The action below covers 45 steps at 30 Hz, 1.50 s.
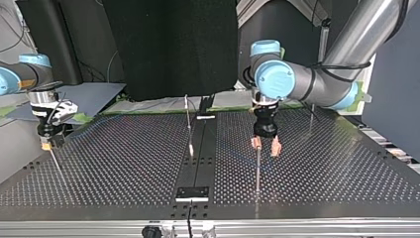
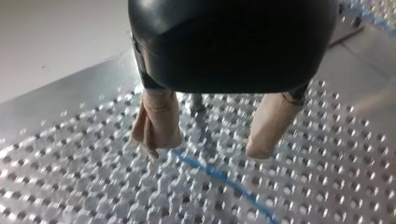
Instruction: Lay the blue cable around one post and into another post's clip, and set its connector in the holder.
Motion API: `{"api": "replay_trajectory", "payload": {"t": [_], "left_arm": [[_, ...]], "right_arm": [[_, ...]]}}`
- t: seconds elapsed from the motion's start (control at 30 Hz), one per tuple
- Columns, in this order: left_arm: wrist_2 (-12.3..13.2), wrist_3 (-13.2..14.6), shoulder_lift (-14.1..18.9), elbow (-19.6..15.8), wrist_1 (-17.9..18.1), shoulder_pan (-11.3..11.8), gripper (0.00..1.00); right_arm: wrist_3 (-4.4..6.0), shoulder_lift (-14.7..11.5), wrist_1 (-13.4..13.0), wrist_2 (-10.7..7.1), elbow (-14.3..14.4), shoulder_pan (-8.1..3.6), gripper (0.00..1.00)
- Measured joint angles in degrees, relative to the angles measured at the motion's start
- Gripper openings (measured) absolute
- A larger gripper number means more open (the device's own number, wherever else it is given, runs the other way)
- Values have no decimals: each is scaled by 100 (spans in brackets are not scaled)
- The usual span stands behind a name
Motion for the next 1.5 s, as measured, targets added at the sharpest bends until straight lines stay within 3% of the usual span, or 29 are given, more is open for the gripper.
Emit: {"api": "replay_trajectory", "payload": {"t": [0.43, 0.97, 1.5], "left_arm": [[-52, 155, 247, 0, -227, -259, 100], [-740, 895, 805, -2, -955, -377, 100], [-1514, 1670, 872, 92, -1733, -419, 100]], "right_arm": [[0, 5, 0, 0, -2, 0, 100], [0, 6, 1, -1, -2, -1, 100], [0, 6, 6, 0, -2, -4, 100]]}}
